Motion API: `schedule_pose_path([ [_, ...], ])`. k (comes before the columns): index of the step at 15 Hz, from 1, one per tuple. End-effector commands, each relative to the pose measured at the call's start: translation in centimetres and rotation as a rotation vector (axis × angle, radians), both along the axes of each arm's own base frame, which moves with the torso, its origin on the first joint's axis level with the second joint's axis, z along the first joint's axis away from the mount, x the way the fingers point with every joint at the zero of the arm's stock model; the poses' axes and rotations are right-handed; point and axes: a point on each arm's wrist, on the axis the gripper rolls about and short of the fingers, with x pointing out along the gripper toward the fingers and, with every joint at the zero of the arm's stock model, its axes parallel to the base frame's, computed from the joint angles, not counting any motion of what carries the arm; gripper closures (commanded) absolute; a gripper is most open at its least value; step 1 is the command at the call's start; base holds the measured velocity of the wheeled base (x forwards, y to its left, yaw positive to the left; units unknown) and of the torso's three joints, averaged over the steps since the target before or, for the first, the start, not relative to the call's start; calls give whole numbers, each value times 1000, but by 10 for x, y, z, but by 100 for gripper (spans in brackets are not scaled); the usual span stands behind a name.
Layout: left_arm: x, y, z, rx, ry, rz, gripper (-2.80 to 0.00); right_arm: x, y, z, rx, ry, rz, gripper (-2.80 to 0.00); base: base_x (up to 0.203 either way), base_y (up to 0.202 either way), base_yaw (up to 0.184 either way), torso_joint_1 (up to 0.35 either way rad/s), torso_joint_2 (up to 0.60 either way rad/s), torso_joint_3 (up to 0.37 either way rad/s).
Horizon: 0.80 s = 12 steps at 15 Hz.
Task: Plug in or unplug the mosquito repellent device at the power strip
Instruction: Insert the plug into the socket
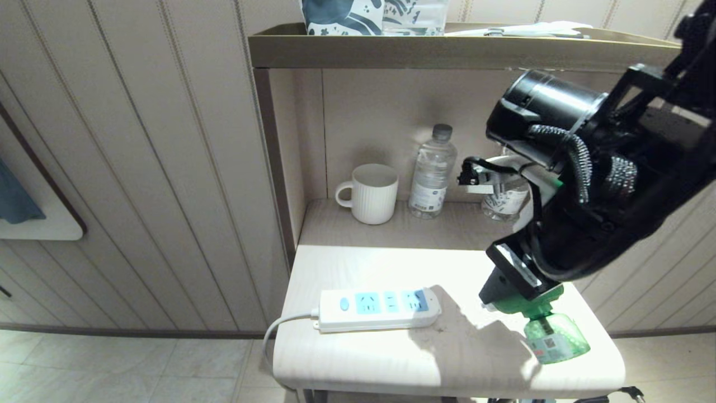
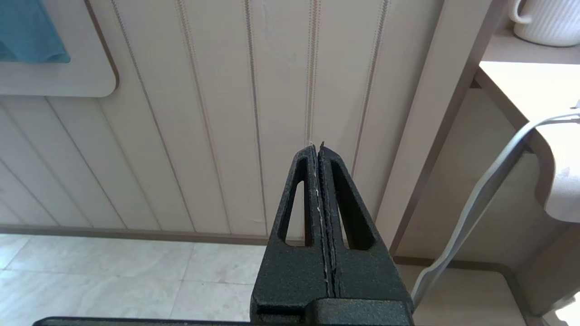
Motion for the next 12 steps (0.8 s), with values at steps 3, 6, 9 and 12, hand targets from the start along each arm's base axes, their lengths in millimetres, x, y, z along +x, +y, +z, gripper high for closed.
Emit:
schedule_pose_path([
  [3,0,0,0,0,-2,0,0,13,3,-9,-8,13,-22,0,0,0,0,0,0,0],
  [6,0,0,0,0,-2,0,0,16,-1,-4,18,-26,-41,0,0,0,0,0,0,0],
  [9,0,0,0,0,-2,0,0,13,-3,0,30,-44,-38,0,0,0,0,0,0,0],
  [12,0,0,0,0,-2,1,0,13,-3,0,29,-43,-39,0,0,0,0,0,0,0],
])
